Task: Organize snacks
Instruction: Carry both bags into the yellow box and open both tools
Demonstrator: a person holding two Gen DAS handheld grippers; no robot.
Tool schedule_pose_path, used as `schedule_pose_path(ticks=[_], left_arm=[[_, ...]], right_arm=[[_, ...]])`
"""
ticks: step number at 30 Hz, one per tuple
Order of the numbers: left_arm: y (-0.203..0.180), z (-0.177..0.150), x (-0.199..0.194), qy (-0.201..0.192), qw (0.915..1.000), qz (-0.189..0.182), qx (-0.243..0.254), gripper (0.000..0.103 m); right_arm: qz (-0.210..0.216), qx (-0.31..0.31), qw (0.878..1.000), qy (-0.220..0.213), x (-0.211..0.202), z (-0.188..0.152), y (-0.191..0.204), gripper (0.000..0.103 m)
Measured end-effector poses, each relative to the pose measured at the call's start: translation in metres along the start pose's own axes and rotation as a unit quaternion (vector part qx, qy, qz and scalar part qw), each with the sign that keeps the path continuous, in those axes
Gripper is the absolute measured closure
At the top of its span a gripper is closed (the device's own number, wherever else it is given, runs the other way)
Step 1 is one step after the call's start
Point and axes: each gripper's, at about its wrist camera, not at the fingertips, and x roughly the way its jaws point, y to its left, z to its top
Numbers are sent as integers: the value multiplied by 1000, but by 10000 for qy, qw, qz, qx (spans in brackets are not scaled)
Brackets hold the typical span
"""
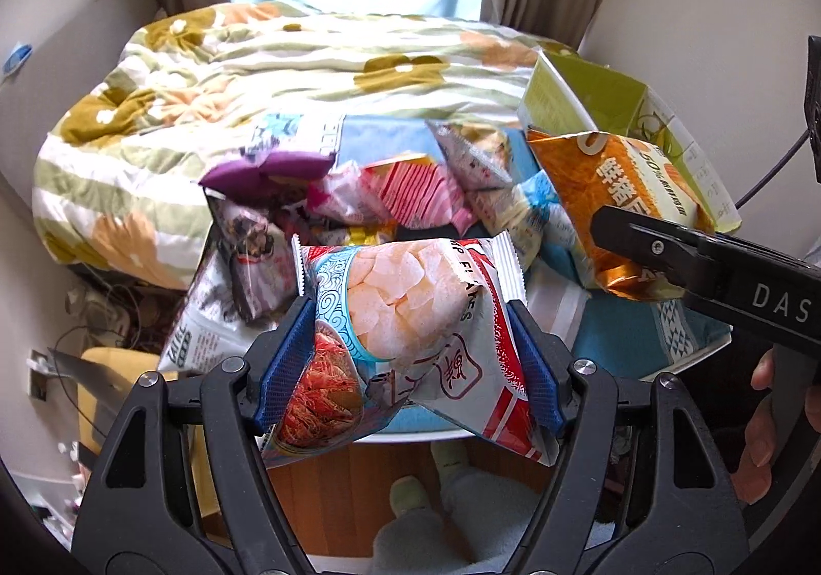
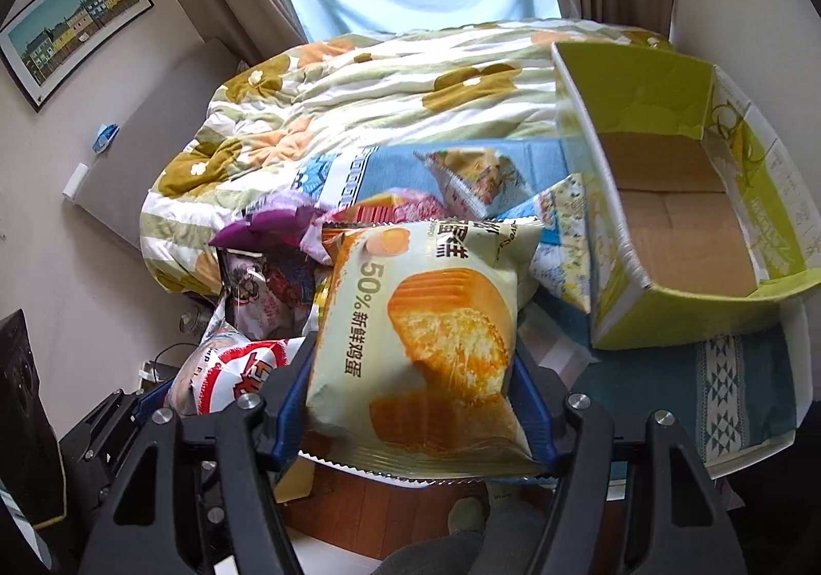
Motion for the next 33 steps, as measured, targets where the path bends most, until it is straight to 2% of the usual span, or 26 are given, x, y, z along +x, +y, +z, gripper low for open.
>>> schedule_pose_path(ticks=[5,12,16,21,27,30,32,33], left_arm=[[-36,48,-3,-365,9991,-60,220,32],[-109,122,28,-615,9974,-271,255,32],[-153,162,61,-567,9973,-429,176,32],[-201,198,113,-415,9981,-404,209,32],[-240,227,189,13,9992,-307,253,31],[-250,233,219,157,9992,-138,345,24],[-254,235,232,250,9987,8,439,4],[-255,235,234,225,9986,63,476,3]], right_arm=[[-227,-3,9986,-487,-29,28,-27,40],[-575,20,9939,-944,-53,80,-106,40],[-765,-187,9936,-809,-48,114,-151,40],[-736,-98,9954,-611,-38,144,-203,40],[-623,-44,9968,-501,-19,168,-250,40],[-595,-29,9974,-395,-6,174,-266,40],[-529,19,9981,-322,2,178,-275,39],[-504,56,9983,-278,6,179,-279,39]])
